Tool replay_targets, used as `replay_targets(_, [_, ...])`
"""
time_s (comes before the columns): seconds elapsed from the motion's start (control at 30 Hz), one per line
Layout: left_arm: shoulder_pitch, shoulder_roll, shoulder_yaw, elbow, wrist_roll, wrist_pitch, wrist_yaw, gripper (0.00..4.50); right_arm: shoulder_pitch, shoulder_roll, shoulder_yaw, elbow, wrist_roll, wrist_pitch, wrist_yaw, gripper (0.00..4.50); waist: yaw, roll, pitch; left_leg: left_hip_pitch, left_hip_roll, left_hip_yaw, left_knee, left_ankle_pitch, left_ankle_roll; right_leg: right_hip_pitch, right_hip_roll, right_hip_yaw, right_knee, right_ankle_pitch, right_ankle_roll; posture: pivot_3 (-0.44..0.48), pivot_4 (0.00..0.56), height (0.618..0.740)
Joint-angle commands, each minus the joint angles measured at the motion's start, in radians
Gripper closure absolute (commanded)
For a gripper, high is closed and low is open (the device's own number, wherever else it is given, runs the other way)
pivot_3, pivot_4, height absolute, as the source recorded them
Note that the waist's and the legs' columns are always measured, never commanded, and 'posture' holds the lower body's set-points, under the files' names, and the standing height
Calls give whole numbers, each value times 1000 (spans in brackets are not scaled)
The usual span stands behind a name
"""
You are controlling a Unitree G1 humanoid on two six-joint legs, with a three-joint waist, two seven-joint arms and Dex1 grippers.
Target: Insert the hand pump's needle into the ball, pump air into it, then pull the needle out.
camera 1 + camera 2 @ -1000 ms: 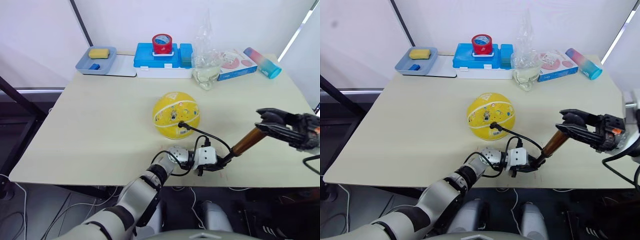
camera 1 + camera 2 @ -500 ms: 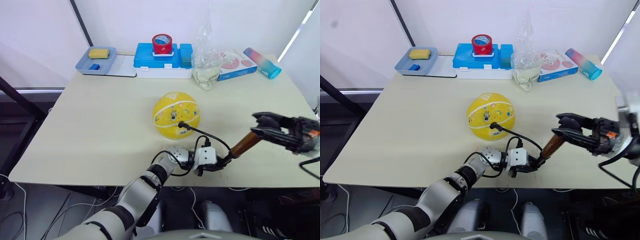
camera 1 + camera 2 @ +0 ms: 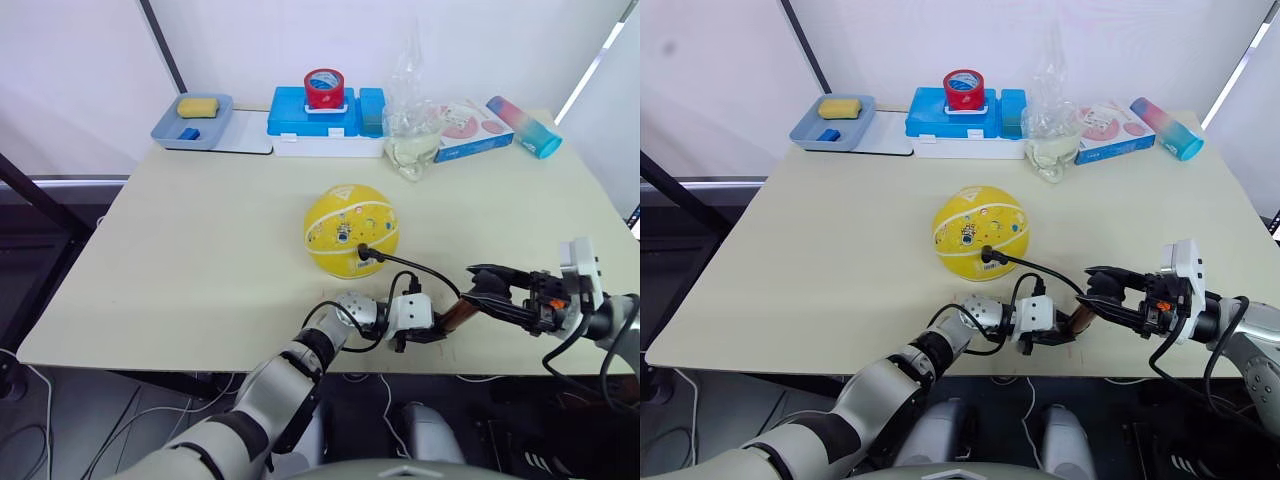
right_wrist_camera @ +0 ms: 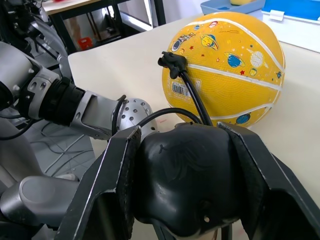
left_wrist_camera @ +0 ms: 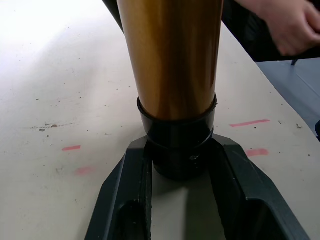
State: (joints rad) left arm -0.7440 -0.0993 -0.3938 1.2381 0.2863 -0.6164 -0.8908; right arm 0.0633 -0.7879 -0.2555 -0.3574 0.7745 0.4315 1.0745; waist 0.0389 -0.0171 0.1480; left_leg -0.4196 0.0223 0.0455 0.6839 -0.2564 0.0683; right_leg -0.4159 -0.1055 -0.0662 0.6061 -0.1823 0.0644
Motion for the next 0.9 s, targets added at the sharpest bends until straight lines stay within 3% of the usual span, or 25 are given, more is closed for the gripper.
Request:
replay_targets(0.03, [30,8,-34,40,43,19,-21,3360,-8,-22,-99,-15,79,48,-9,2578,0,0,0,0,0,0,0,0,0,0,0,0,0,0,0,0,150,739])
replay_targets(0.33, [34,5,-37,41,45,19,-24,3361,-97,-158,-342,-40,361,251,-55,2578,1,2,1,-1,0,0,0,0,0,-1,-1,0,0,0,0,0,150,739])
replay_targets(0.57, [40,6,-42,43,51,19,-21,3361,-138,-237,-436,-31,480,363,-76,2578,1,2,1,-1,0,0,0,0,0,-1,-1,0,-1,0,0,0,150,739])
replay_targets(0.73, [44,8,-41,42,49,20,-20,3361,-171,-241,-425,-43,500,384,-114,2578,1,2,1,-1,0,0,0,0,0,0,-1,0,-1,0,0,0,150,739])
replay_targets(0.9, [46,8,-41,41,49,21,-21,3361,-100,-199,-303,-93,342,324,-87,2578,1,2,0,-1,0,0,0,0,0,0,-1,0,-1,0,0,0,150,739])
